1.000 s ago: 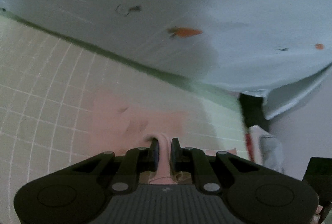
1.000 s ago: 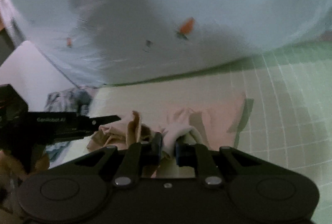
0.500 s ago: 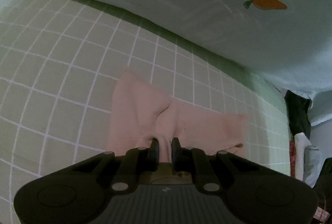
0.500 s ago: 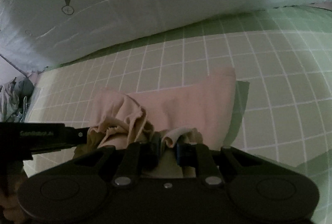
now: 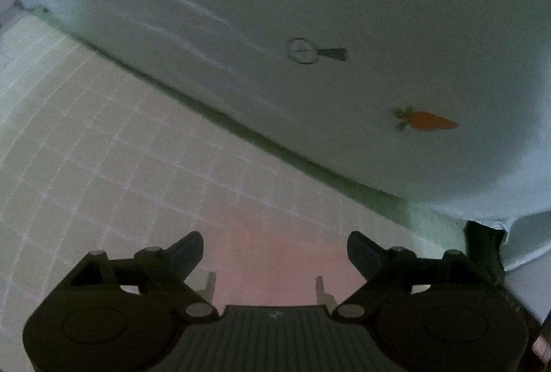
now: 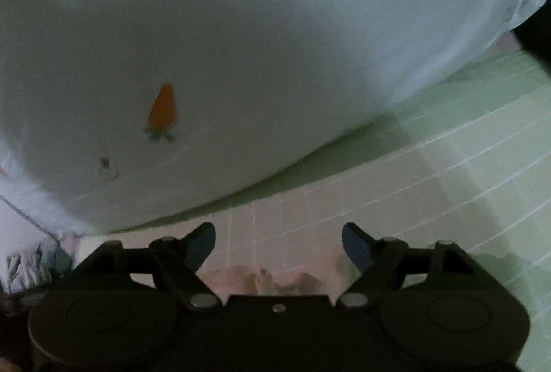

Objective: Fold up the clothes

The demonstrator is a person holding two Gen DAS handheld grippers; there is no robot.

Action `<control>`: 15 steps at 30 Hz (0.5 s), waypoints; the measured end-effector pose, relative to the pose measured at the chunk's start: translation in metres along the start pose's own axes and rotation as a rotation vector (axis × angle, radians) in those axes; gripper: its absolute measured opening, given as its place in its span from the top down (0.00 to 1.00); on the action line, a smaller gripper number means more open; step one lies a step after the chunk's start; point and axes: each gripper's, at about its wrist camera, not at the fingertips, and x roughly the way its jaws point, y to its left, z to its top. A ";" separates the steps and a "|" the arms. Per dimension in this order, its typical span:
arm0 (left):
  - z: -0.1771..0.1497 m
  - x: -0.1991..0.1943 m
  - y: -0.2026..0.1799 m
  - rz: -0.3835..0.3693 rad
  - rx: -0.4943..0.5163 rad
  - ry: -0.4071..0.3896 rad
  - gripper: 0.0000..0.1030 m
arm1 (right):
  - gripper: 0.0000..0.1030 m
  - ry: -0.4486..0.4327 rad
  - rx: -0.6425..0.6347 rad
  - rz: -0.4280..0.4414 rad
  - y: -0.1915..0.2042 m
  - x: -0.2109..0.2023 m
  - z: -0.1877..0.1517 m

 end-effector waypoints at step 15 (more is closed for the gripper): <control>-0.067 0.030 0.027 0.034 0.064 0.235 0.13 | 0.16 0.068 0.002 -0.031 -0.002 -0.001 -0.048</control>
